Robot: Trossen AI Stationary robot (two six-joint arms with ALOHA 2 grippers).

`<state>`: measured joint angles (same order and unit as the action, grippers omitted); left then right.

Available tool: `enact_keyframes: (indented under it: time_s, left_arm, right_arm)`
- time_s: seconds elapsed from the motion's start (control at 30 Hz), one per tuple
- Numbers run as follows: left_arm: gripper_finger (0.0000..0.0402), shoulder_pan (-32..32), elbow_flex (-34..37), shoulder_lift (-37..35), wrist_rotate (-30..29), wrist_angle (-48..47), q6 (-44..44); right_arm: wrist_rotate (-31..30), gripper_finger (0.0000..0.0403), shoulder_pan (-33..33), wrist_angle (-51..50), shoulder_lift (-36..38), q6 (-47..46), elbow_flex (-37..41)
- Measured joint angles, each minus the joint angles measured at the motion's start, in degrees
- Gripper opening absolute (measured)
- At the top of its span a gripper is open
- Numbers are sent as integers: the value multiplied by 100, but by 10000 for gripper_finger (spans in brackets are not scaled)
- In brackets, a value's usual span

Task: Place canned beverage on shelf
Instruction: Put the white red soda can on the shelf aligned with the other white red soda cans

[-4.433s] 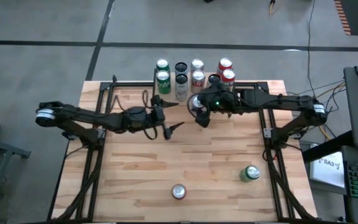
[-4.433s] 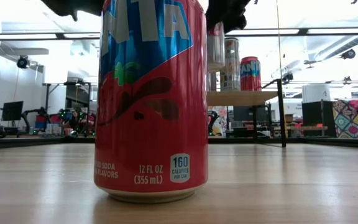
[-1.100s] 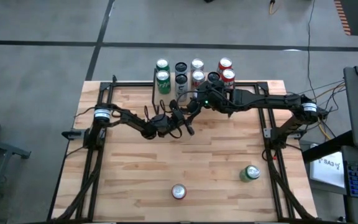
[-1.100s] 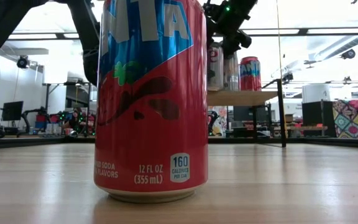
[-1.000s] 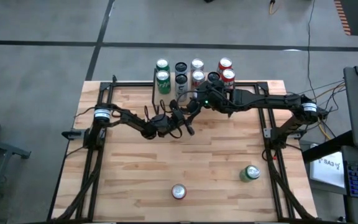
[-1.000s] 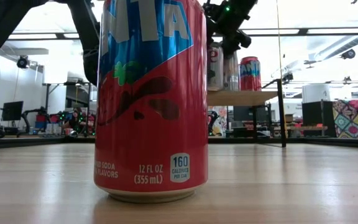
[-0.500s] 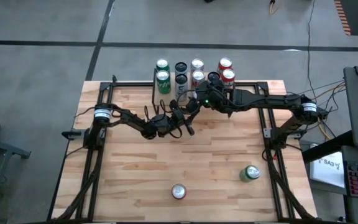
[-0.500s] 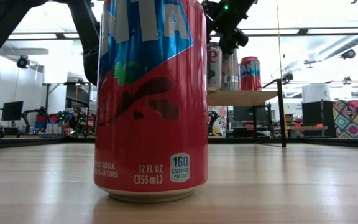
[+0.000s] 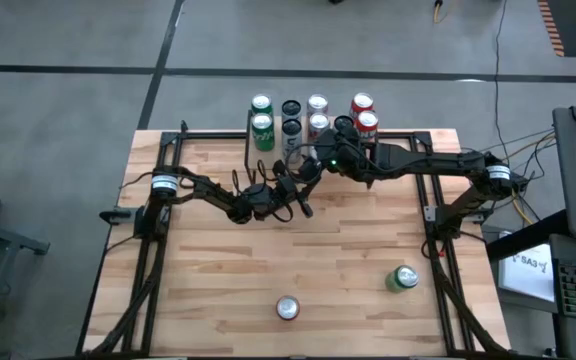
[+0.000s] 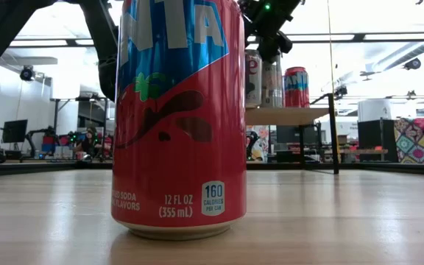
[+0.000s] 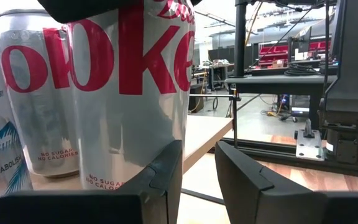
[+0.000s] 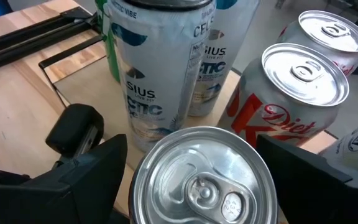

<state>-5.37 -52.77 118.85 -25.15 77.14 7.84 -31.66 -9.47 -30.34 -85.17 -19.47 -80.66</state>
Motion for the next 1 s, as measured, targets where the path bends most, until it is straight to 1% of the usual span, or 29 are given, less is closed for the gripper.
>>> enact_keyframes:
  time_s: [0.2,0.63,0.8,1.0]
  left_arm:
    - [81,0,0,0,0,0,0]
    - [81,0,0,-4,-2,15,0]
    - [81,0,0,-4,-2,0,1]
    - [81,0,0,-4,-2,2,2]
  right_arm:
    - [9,343,37,165,37,110,-12]
    - [11,343,110,136,42,539,-474]
    - [11,343,198,-261,42,672,-790]
    - [27,343,347,-1185,46,759,-1247]
